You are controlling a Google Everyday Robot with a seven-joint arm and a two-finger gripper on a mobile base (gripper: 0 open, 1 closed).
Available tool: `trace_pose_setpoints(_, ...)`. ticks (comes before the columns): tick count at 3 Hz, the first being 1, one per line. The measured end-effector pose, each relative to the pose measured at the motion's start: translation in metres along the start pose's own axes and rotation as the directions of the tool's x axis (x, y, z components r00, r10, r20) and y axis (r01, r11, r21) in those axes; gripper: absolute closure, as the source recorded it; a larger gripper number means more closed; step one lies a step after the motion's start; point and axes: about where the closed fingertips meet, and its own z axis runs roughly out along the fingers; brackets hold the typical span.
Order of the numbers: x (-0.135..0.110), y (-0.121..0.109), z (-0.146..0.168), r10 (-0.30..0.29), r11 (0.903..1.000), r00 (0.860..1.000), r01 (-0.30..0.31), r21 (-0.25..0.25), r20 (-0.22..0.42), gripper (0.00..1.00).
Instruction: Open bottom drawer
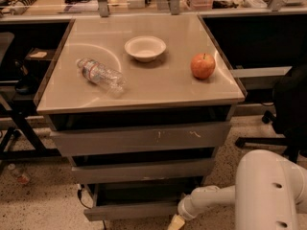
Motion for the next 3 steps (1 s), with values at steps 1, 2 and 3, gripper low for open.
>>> trace_pose_setpoints(1, 0.003, -0.001, 0.003, -0.003, 1.0, 1.0, 0.003, -0.003, -0.012, 0.0)
trace_pose_setpoints(2, 0.008, 0.002, 0.003, -0.006, 0.9999, 0.999, 0.006, -0.013, -0.033, 0.0)
trace_pose_setpoints(3, 0.018, 0.008, -0.002, -0.003, 0.9998, 0.998, 0.002, -0.022, -0.06, 0.0)
